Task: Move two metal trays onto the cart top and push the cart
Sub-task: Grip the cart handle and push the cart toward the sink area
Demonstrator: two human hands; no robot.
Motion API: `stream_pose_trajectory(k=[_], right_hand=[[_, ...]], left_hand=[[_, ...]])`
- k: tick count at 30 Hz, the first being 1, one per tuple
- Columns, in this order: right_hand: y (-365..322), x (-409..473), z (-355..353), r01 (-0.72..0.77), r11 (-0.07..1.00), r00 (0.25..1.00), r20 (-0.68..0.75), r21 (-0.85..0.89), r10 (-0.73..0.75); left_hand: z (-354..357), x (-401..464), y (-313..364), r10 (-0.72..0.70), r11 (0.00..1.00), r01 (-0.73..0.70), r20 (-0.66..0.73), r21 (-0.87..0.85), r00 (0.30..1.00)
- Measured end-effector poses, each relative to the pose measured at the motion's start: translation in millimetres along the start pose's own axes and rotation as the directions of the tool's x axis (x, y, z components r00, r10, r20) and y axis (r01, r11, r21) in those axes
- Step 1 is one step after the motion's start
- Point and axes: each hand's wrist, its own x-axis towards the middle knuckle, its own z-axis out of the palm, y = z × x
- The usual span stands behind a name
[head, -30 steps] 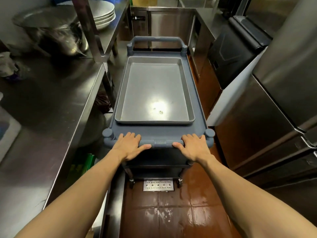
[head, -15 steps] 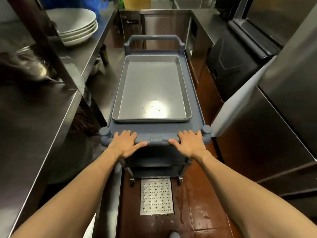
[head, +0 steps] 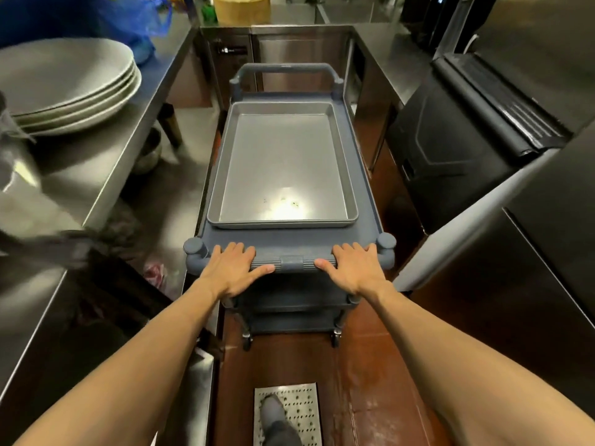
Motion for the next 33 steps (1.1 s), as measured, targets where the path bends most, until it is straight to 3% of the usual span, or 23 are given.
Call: stream_pose_trajectory(k=[13, 33], right_hand=[[58.5, 229.7, -28.1, -0.052, 0.999, 0.998, -0.022, -0.004, 0.052], [209.7, 575.5, -72.7, -0.061, 0.998, 0.997, -0.040, 0.002, 0.061]], left_hand=[[-49.1, 241.6, -62.2, 0.039, 0.999, -0.039, -0.048, 0.001, 0.998], [-122.8, 616.4, -99.4, 0.088, 0.996, -0.089, -0.115, -0.006, 0.989]])
